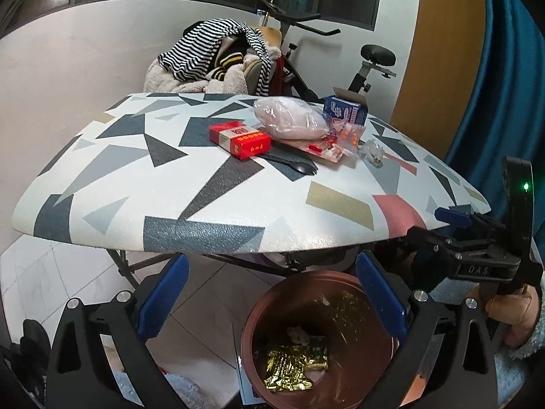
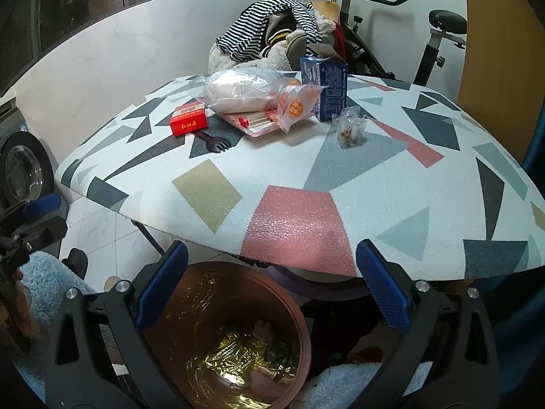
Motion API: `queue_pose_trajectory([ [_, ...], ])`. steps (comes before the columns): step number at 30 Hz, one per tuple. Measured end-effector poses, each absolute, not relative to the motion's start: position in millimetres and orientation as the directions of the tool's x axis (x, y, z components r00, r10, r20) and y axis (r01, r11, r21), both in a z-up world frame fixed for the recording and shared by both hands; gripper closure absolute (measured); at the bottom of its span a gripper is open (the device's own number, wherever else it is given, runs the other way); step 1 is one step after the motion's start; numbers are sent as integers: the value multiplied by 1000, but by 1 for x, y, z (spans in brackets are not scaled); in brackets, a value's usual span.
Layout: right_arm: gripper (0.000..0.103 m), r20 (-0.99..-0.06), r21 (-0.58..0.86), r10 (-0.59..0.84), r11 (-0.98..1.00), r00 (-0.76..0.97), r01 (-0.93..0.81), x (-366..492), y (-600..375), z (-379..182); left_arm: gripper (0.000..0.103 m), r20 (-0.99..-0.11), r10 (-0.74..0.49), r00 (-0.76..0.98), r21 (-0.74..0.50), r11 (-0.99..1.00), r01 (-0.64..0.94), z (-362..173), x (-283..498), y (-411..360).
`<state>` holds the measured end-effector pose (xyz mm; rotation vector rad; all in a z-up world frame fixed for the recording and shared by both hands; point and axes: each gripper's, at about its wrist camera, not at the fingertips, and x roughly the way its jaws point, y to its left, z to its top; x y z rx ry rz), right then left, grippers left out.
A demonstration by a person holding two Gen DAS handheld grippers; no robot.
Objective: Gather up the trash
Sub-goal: 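Raise both open tools back over the table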
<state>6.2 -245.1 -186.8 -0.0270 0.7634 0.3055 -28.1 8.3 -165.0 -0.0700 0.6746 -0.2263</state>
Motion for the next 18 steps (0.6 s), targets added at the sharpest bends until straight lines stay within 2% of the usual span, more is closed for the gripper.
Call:
queue_pose_trajectory([
  [7, 6, -690, 58, 248, 955, 680, -290, 8, -241, -186, 7, -575, -231, 785, -136, 973, 187, -147, -23, 13],
  [18, 6, -690, 114, 219, 974, 690, -195, 44, -272, -170, 7, -553, -219, 804, -159, 975, 156, -120, 7, 36],
])
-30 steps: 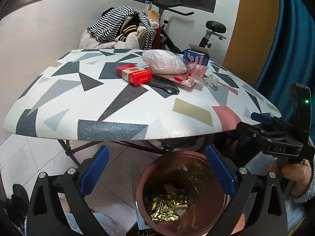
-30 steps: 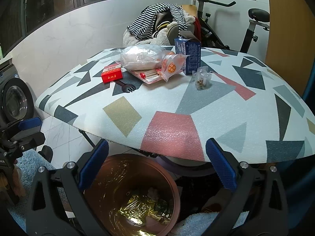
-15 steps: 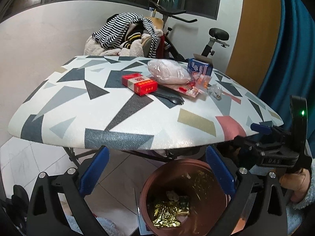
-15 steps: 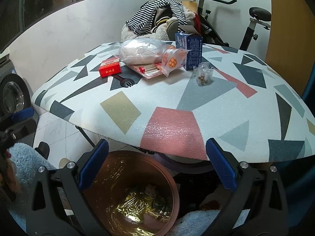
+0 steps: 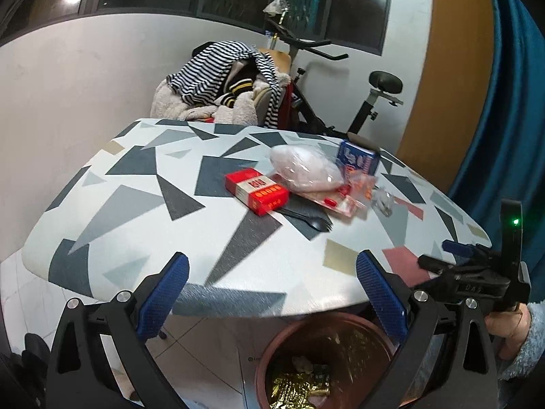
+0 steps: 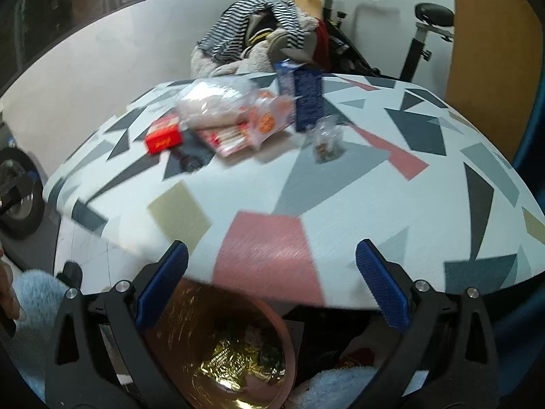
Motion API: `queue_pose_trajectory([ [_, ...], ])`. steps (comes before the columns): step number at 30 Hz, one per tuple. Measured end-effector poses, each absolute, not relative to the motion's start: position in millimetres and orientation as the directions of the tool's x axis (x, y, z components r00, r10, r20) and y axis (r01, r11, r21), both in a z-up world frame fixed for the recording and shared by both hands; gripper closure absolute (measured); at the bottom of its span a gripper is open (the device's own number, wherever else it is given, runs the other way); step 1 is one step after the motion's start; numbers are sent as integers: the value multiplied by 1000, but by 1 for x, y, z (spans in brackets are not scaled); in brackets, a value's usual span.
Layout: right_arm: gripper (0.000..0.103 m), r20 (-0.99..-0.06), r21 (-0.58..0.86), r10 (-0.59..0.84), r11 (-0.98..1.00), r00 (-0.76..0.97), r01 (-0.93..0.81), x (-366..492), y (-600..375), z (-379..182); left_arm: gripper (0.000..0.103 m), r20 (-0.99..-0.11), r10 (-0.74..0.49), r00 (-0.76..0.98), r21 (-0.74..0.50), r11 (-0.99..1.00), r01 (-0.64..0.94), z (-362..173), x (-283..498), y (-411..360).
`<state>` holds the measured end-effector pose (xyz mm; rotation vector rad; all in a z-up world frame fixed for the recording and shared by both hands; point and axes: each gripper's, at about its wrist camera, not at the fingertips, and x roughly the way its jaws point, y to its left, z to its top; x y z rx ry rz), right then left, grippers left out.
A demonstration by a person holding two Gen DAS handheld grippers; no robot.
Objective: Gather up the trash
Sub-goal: 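Raise both open tools back over the table, then grasp the clear orange-printed zip bag with the right gripper while the left gripper grasps the red box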
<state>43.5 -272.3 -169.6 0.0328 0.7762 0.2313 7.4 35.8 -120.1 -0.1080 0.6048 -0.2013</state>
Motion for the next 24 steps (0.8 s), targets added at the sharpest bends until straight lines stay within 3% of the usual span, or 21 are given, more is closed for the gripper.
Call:
queue_pose_trajectory([
  [9, 6, -657, 180, 262, 965, 707, -190, 100, -289, -158, 7, -581, -218, 784, -203, 972, 120, -124, 39, 49],
  [16, 22, -626, 372, 394, 909, 673, -186, 154, -282, -156, 7, -598, -250, 761, -287, 954, 88, -130, 62, 58],
  [24, 24, -634, 459, 423, 879, 647, -125, 201, -260, -164, 7, -617, -269, 740, -335, 940, 63, -130, 83, 61],
])
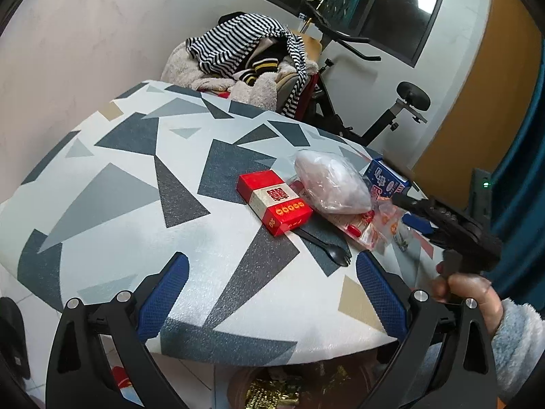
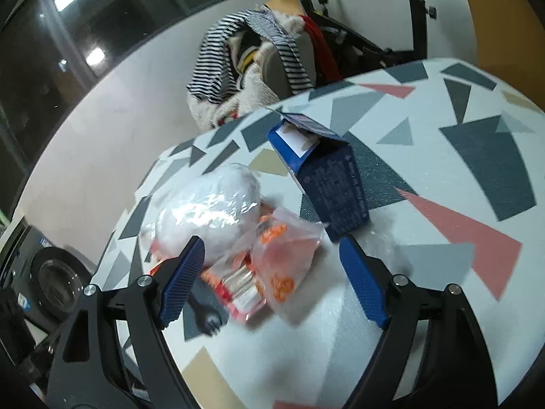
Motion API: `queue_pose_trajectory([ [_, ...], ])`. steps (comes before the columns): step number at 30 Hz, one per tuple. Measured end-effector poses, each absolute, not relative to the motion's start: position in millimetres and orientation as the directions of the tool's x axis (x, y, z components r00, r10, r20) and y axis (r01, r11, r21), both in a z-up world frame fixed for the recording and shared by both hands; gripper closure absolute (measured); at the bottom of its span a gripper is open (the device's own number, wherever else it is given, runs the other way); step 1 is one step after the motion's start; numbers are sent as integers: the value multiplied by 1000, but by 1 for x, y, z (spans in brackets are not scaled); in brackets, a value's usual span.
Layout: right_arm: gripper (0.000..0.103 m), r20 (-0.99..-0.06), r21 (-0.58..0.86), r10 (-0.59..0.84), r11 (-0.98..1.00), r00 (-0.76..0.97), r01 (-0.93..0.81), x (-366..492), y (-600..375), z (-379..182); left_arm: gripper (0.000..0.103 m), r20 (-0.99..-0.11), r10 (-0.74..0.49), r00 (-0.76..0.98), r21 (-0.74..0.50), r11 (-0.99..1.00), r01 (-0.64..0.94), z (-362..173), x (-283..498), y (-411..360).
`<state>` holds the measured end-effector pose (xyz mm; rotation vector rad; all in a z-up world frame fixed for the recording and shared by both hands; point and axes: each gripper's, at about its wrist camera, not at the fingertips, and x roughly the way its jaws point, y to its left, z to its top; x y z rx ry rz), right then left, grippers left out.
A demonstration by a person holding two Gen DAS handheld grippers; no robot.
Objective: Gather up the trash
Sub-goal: 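Grasp the clear orange-printed zip bag with the right gripper while the left gripper grasps the red box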
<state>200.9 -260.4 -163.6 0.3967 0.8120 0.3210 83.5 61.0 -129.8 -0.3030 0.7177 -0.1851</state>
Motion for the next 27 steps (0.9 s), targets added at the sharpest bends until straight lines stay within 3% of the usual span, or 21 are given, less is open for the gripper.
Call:
queue_pose_trajectory([
  [3, 45, -668, 442, 399, 892, 628, -97, 207, -256, -169, 7, -631, -281, 724, -355, 933, 53, -133, 91, 61],
  [4, 60, -675, 440, 388, 895, 628, -81, 204, -257, -169, 7, -642, -285, 712, -366, 930, 43, -135, 94, 61],
  [7, 71, -649, 453, 386, 888, 655, -74, 188, -263, -162, 7, -667, -314, 675, -415, 910, 12, -142, 102, 63],
  [12, 72, -613, 433, 376, 895, 695, -102, 162, -273, -156, 9, -707, -342, 619, -440, 898, -6, -152, 129, 53],
  [27, 72, -612, 432, 362, 898, 703, -87, 144, -294, -161, 13, -830, -102, 548, -104, 994, 27, -180, 216, -14],
])
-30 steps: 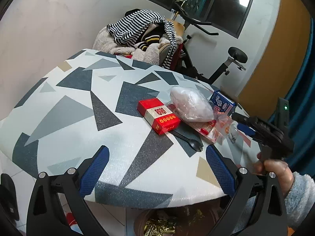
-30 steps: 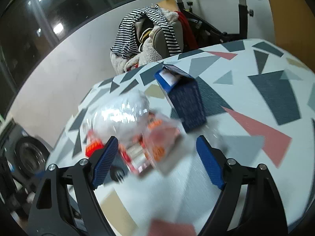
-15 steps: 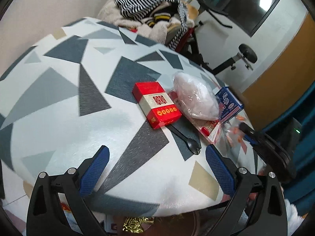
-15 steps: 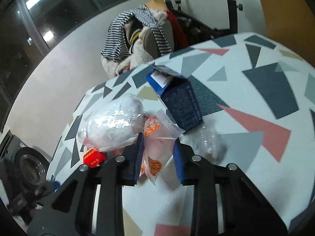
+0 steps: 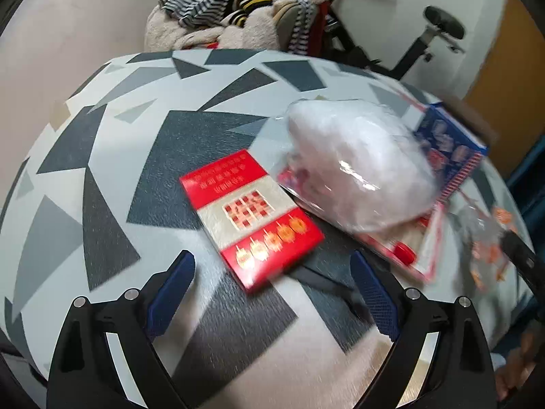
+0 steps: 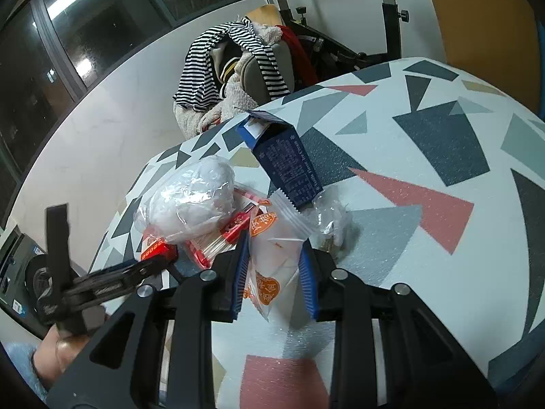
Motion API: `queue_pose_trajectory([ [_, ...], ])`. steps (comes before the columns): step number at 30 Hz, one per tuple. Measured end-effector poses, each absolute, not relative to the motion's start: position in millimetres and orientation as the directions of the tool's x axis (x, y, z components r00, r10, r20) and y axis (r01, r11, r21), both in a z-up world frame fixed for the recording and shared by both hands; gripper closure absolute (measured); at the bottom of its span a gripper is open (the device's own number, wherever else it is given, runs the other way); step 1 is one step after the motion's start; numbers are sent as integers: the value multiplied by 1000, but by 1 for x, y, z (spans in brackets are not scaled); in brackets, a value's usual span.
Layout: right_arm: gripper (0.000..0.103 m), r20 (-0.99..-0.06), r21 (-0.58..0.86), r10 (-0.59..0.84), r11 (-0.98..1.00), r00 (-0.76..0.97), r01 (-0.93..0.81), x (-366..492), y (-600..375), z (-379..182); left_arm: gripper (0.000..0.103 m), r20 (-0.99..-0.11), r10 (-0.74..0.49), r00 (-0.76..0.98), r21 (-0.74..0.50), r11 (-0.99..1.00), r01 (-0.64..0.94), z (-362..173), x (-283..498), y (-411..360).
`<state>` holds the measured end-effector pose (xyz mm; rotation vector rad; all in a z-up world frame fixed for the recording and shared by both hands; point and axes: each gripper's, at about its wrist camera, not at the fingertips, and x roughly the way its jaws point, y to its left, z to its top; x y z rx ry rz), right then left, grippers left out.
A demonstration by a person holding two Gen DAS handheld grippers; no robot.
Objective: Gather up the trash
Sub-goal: 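Grasp the clear orange-printed zip bag with the right gripper while the left gripper grasps the red box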
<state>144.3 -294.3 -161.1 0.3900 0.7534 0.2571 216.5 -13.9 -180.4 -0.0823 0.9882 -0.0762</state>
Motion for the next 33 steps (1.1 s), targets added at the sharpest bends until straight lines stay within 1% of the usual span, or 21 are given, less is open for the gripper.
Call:
queue_pose_trajectory([
  [4, 72, -612, 414, 352, 906, 708, -93, 143, -295, -159, 13, -839, -78, 538, -110, 994, -26, -181, 232, -8],
  [7, 72, -615, 414, 354, 906, 705, -94, 142, -296, -160, 13, -846, -48, 531, -84, 996, -43, -181, 241, -6],
  [10, 72, -617, 413, 356, 906, 702, -97, 142, -295, -160, 13, -854, -35, 519, -88, 993, -79, -182, 250, 2],
  [13, 72, -627, 387, 342, 917, 700, -101, 141, -291, -160, 13, -861, -16, 509, -73, 993, -93, -185, 258, 8],
  [15, 72, -631, 368, 332, 924, 701, -107, 140, -289, -158, 23, -861, -30, 507, -86, 992, -88, -186, 258, 13],
  [16, 72, -631, 360, 330, 926, 702, -112, 139, -288, -157, 35, -857, -27, 515, -81, 993, -83, -184, 256, 16],
  [25, 72, -632, 347, 335, 929, 699, -131, 133, -284, -154, 38, -837, -102, 537, -144, 989, -37, -176, 222, 38],
  [33, 72, -619, 332, 347, 929, 705, -165, 118, -277, -139, 39, -795, -146, 589, -140, 989, 56, -147, 176, 35],
])
